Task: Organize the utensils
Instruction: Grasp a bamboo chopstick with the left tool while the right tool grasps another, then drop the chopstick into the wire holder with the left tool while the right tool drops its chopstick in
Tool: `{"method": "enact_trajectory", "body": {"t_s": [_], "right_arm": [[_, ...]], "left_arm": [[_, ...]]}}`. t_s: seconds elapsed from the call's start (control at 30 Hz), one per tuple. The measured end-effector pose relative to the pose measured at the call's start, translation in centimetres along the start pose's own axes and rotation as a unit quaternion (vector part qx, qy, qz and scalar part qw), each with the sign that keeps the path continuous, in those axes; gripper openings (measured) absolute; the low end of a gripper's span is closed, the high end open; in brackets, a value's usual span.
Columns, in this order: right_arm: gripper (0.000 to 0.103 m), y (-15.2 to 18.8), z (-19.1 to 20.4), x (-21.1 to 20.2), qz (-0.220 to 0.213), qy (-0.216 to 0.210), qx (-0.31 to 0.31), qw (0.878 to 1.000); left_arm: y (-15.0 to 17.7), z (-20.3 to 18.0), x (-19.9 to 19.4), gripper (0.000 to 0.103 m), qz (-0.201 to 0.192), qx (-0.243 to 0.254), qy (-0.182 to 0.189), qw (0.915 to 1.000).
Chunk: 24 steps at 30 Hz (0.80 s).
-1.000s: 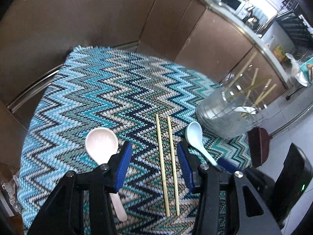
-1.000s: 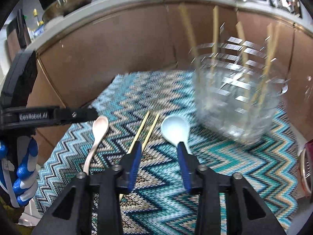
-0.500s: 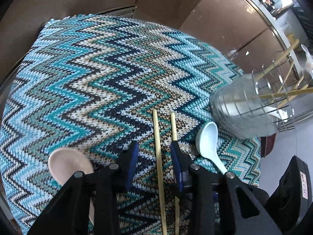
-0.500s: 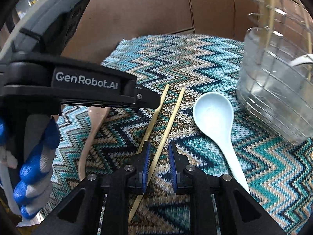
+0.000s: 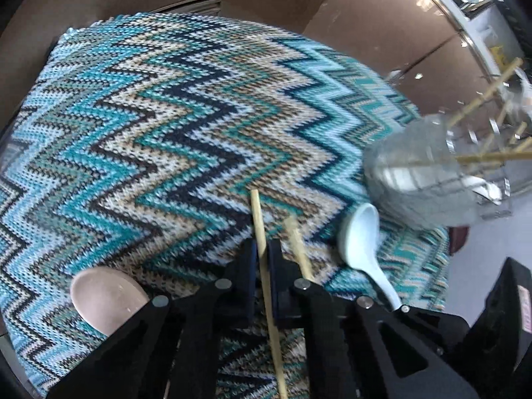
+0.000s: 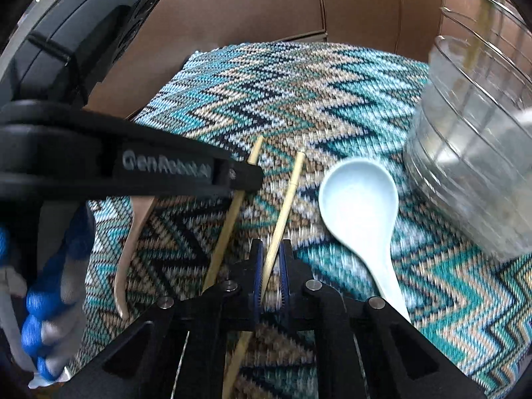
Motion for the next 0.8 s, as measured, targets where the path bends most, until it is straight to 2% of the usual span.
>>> {"method": "enact_trajectory", "body": {"t_s": [0.13, 0.27, 0.47, 0.63, 0.8], "right_arm": [[0.005, 2.5, -0.9, -1.8, 0.016, 0.003, -0.007, 1.000], [0.005, 4.2, -2.0, -3.8, 0.002, 0.002, -0.001, 1.000], [0.005, 5.7, -2.5, -7.8, -0.069, -0.032, 0.005, 0.997], [0.005, 6.3, -2.4, -12.4, -0.141, -0.045, 0.008, 0.989], [0.005, 4.4, -2.2, -15.3, -0.201, -0.050, 0.010, 0.978]], "left_arm": [[0.7, -1.1, -1.6, 0.006, -0.021, 0.019, 0.014, 0.9995], [1.2, -2.1, -4.0, 0.005, -0.057, 0.027, 0.034, 0.9975], [2.5, -3.1, -8.4, 0.005, -0.109, 0.048, 0.031, 0.9924], [2.9, -4.4, -12.4, 0.005, -0.153, 0.066, 0.033, 0.9855], [2.1, -6.8, -16.2, 0.005, -0.193, 0.084, 0.049, 0.9764]]}}
Point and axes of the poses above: each gripper's, at about its wrist camera, not at the fingertips, and x roughly the way its jaws point, z to its left, y to its underside, the point moved 10 cm from there along x, roughly the way its jaws point, and after that the axes turned 7 degrees about x, right-handed, at the moved point
